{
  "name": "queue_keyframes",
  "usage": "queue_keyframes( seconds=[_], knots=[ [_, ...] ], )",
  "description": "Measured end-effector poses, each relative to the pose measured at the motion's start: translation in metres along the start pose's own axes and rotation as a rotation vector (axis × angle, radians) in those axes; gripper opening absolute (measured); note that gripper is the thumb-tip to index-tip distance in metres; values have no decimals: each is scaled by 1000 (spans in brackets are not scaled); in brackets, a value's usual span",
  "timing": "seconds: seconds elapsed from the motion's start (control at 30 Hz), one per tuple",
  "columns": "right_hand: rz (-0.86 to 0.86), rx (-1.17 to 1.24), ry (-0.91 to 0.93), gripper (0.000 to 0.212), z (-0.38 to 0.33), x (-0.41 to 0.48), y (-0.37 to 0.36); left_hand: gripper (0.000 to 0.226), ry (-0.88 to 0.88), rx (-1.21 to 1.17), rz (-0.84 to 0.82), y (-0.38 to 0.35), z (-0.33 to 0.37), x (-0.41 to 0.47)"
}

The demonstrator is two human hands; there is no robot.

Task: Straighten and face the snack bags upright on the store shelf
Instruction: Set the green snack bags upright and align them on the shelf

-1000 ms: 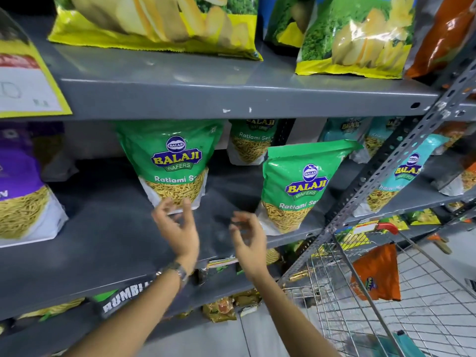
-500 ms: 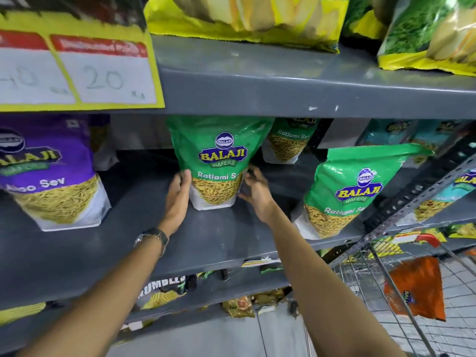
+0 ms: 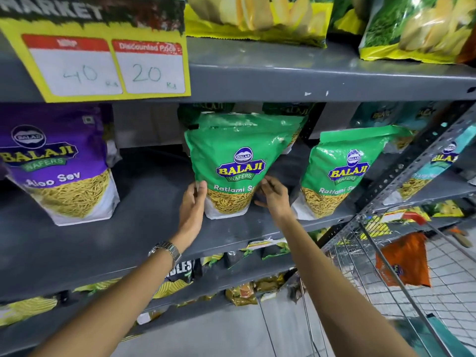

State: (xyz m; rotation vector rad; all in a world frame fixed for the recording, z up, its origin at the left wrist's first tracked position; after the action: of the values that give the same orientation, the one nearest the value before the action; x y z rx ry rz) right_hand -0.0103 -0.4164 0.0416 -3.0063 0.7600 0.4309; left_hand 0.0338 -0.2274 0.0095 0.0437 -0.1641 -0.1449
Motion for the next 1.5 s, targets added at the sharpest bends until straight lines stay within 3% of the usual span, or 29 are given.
queue_keyframes(
  seconds=[0.17, 0.3, 0.47, 0.63, 1.07, 1.17, 1.23, 1.3, 1.33, 1.4, 1.5],
  knots=[
    [67, -4, 9, 14, 5, -24, 9, 68, -26, 67, -52, -1, 7, -23],
    [67, 9, 4, 23, 9, -38, 12, 64, -22, 52, -76, 0, 10, -37],
    [96, -20, 14, 15, 15, -49, 18, 49, 7, 50, -116, 2, 9, -46],
    [144, -48, -6, 17, 17, -52, 20, 63, 10, 17, -134, 2, 2, -47],
    [206, -2, -23, 15, 22, -47, 14, 72, 41, -32, -178, 4, 0, -44],
    [302, 110, 35, 33, 29, -52, 11, 76, 37, -32, -173, 7, 4, -45],
    [499, 208, 187, 40, 21, -68, 6, 68, 11, -68, -71, 18, 9, -47],
    [636, 197, 399, 29, 9, -89, -10, 45, -57, -151, 80, 36, 16, -50],
    [602, 173, 508, 23, 5, -101, -24, 34, -97, -181, 154, 48, 17, -52],
    [377, 110, 699, 21, 4, -121, -61, 21, -168, -199, 296, 78, 17, -53],
    [20, 61, 645, 21, 9, -130, -125, 11, -280, -142, 545, 132, 14, -55]
  ],
)
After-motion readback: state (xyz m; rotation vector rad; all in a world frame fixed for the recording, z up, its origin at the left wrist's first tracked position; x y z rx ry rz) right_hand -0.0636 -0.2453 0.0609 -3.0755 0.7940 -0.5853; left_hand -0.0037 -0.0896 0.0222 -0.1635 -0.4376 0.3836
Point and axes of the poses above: each hand's wrist, its own x-axis towards the middle knuckle, its own y-axis out of the back of the hand, z = x × y, the point moved 3 cm from there along x, towards the middle knuckle, and after that the axes turned 11 degrees about -y, right-handed, at the moved point
